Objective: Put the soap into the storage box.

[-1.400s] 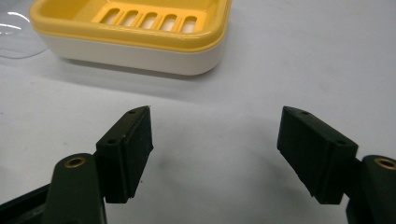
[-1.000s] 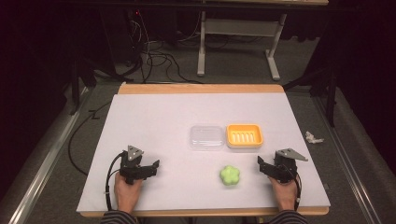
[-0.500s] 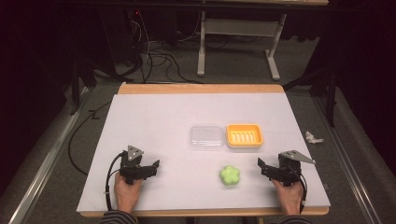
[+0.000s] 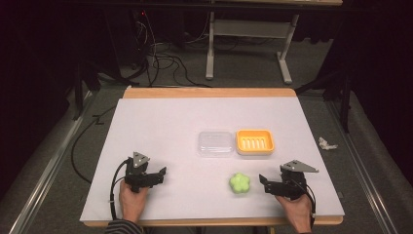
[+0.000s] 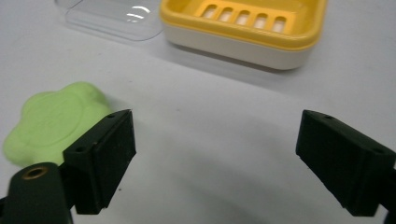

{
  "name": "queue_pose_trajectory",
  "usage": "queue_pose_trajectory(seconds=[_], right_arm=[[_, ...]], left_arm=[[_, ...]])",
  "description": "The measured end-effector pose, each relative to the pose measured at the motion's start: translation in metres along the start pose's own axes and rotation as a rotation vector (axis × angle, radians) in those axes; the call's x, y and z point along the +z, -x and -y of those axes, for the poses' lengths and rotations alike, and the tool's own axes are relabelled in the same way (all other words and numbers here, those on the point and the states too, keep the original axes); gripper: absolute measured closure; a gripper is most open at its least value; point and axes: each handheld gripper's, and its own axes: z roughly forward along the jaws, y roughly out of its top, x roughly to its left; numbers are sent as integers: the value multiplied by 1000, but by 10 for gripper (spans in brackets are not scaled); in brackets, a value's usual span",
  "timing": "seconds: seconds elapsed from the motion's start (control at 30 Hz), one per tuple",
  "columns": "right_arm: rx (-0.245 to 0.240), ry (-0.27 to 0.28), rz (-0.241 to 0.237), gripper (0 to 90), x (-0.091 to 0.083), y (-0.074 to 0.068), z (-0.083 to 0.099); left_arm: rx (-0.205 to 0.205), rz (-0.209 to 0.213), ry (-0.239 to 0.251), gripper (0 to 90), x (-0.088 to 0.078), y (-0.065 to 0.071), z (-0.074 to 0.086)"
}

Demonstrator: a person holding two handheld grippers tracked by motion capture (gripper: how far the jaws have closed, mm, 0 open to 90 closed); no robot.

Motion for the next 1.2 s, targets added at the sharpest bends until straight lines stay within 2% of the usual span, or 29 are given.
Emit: queue_pose_trajectory(seconds=[0.17, 0.3, 0.57, 0.97, 1.2], right_arm=[[-53, -18, -39, 160, -1, -15, -1], [-75, -15, -74, 170, -4, -27, -2], [-151, -43, -103, 170, -3, -47, -5], [-206, -108, -153, 160, 11, -67, -8], [-227, -164, -149, 157, 21, -76, -10]], left_arm=[[2, 1, -4, 153, 0, 0, 0], [7, -3, -7, 153, 0, 0, 0], [11, -4, -12, 153, 1, 0, 1], [7, -2, -8, 153, 0, 0, 0], [2, -2, -4, 153, 0, 0, 0]])
